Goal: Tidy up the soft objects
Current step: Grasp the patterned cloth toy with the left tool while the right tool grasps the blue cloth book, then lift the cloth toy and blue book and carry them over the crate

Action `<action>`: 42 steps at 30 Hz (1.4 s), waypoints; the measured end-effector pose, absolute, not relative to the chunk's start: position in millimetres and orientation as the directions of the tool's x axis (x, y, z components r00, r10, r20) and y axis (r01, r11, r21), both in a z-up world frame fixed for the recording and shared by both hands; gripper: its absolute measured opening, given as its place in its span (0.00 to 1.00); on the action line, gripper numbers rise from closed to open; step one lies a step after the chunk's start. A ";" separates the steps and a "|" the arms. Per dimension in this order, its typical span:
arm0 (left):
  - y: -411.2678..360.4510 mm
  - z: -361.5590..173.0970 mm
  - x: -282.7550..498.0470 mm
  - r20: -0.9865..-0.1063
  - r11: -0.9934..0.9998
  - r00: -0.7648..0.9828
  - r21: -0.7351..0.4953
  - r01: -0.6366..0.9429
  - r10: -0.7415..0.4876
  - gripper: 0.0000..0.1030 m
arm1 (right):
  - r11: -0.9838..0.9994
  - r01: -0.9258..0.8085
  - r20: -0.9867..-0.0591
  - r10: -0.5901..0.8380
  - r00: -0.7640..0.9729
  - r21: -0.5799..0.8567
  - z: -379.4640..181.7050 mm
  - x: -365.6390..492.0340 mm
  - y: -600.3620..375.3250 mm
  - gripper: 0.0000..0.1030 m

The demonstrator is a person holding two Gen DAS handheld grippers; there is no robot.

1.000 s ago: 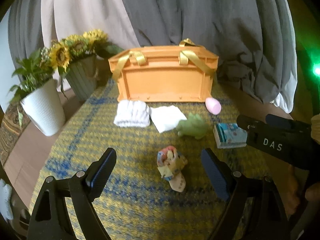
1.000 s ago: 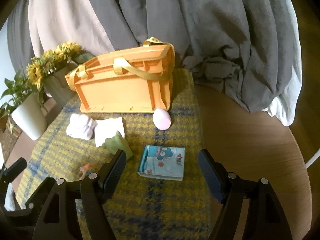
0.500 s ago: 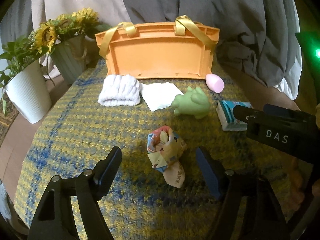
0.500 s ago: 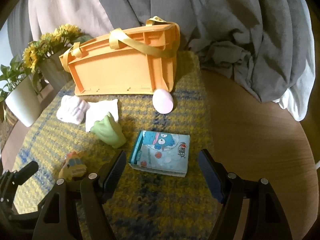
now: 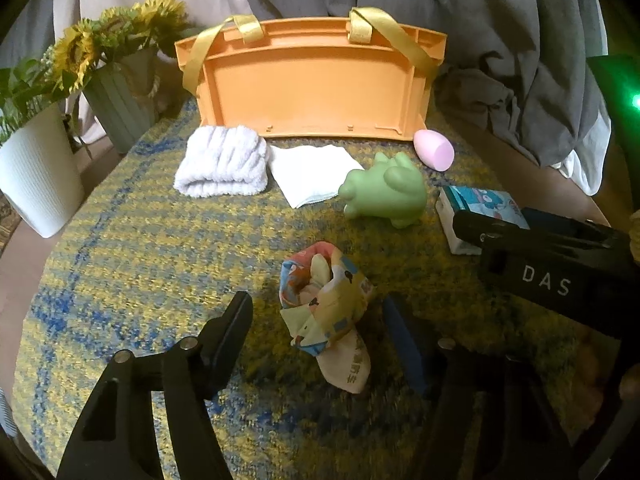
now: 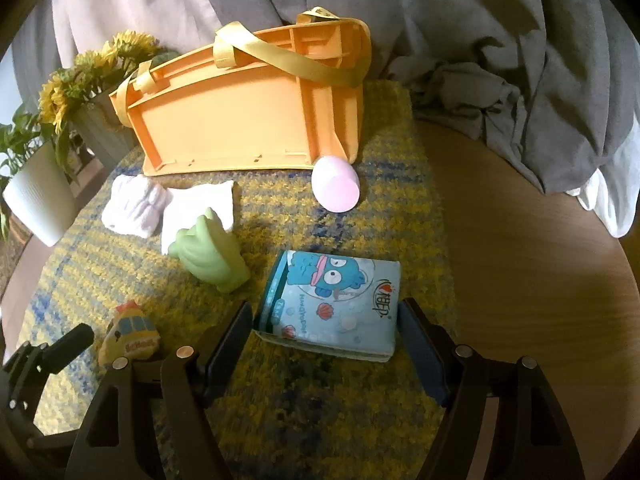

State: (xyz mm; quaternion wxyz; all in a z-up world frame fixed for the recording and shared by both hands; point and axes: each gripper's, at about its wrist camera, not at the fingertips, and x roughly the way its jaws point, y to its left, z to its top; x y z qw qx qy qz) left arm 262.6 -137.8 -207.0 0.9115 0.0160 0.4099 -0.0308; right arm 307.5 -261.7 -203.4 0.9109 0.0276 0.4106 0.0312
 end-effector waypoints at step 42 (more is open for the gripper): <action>-112.2 -149.8 253.4 -0.665 0.997 0.742 -0.047 0.069 -0.083 0.46 | 0.998 0.004 -0.699 0.036 0.714 0.055 -166.0 275.1 -250.3 0.74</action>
